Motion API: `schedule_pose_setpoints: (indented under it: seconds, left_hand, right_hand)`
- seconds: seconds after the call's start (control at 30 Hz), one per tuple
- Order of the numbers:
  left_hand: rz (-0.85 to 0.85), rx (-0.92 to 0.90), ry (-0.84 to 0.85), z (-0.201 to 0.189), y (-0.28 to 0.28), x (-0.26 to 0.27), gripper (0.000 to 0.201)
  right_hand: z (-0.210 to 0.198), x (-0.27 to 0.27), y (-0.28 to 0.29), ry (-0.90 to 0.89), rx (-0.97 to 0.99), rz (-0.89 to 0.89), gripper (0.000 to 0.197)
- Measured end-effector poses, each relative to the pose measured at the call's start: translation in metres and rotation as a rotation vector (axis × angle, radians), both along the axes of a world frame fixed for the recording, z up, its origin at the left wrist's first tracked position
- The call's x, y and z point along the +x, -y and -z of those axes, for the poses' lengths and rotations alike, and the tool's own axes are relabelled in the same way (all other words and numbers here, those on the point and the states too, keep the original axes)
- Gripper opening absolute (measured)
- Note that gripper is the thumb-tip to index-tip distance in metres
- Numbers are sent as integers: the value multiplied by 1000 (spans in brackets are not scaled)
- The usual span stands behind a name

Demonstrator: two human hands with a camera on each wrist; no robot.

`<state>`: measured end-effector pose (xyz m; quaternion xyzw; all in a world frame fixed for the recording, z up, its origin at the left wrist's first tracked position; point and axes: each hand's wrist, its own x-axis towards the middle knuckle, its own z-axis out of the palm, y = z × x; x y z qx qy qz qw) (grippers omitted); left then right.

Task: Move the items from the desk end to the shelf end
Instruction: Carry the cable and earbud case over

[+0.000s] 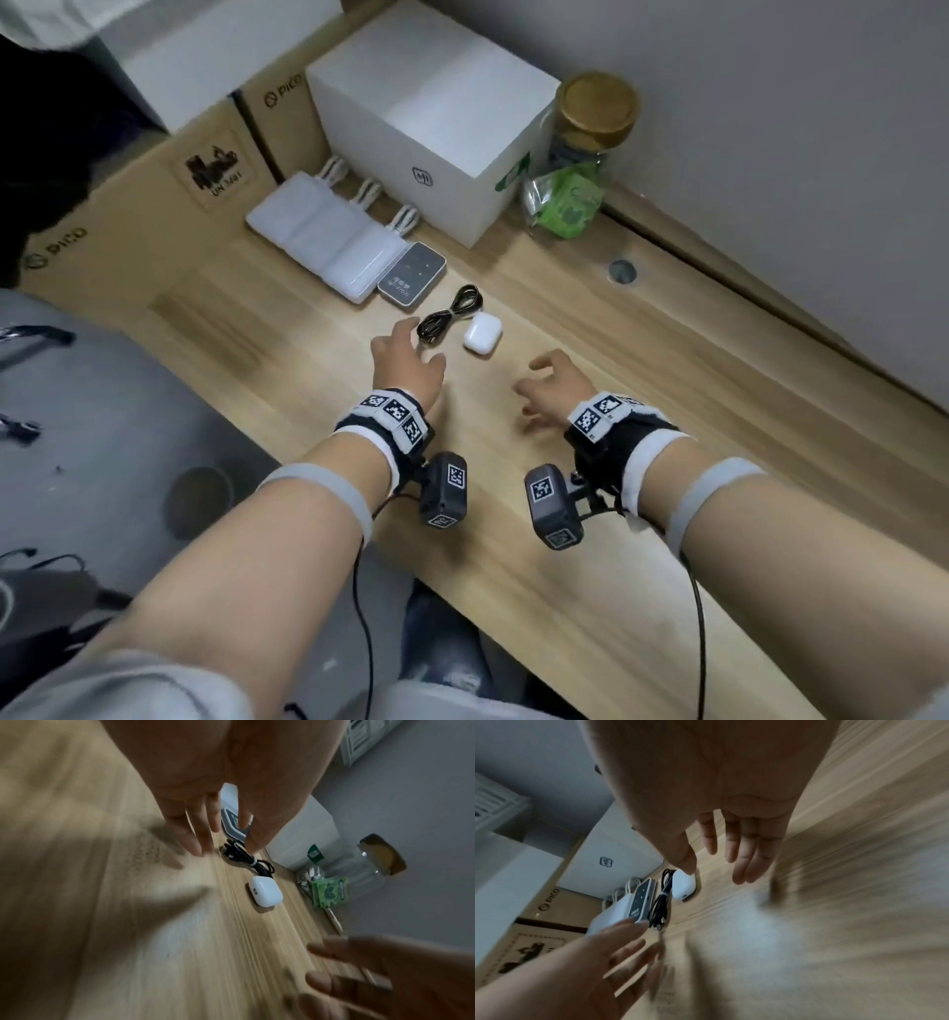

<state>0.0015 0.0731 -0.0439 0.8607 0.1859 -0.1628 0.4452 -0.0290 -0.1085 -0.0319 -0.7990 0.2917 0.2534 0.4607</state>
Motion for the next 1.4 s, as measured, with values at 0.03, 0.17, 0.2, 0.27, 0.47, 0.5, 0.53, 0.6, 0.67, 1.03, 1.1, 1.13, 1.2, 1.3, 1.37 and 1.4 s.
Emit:
schedule_pose_setpoints:
  seconds: [0.03, 0.17, 0.2, 0.27, 0.47, 0.5, 0.53, 0.6, 0.67, 1.03, 1.1, 1.13, 1.2, 1.3, 1.37, 1.4]
  left_hand:
    - [25, 9, 9, 6, -2, 11, 57]
    - [165, 143, 57, 30, -5, 43, 50]
    - [191, 174, 67, 34, -7, 47, 46]
    - [194, 196, 83, 40, -9, 53, 38]
    - [206, 210, 99, 41, -8, 53, 26]
    - [216, 214, 89, 40, -7, 53, 24]
    - [224, 212, 80, 37, -4, 51, 21]
    - [233, 186, 84, 32, 6, 46, 9]
    - [231, 138, 83, 24, 25, 35, 3]
    - [610, -263, -44, -40, 244, -143, 19]
    - [737, -265, -18, -48, 291, -199, 14]
    - [795, -273, -15, -53, 315, -232, 11]
    - [911, -325, -54, -61, 362, -303, 12]
    - [1028, -413, -155, -74, 428, -415, 17]
    - [1065, -458, -229, -84, 466, -480, 15]
    - [1081, -472, -254, -89, 483, -509, 12]
  right_hand:
    - [6, 11, -7, 14, -52, -26, 45]
    - [22, 49, -32, 103, -241, -145, 63]
    - [27, 58, -36, 111, -279, -169, 65]
    - [34, 71, -46, 113, -348, -215, 63]
    - [30, 71, -53, 61, -362, -195, 47]
    - [27, 64, -49, 67, -335, -189, 42]
    - [24, 53, -43, 75, -299, -168, 37]
    - [17, 27, -26, 92, -224, -92, 26]
    - [11, -4, -3, 109, -160, 17, 20]
    - [-42, -271, 181, 212, -17, 720, 19]
    - [-51, -341, 215, 264, -40, 832, 22]
    - [-56, -378, 232, 287, -48, 887, 24]
    - [-66, -457, 264, 328, -69, 1004, 26]
    - [-86, -577, 308, 346, -124, 1144, 29]
    - [-104, -651, 333, 355, -183, 1218, 23]
    - [-112, -685, 343, 364, -217, 1254, 16]
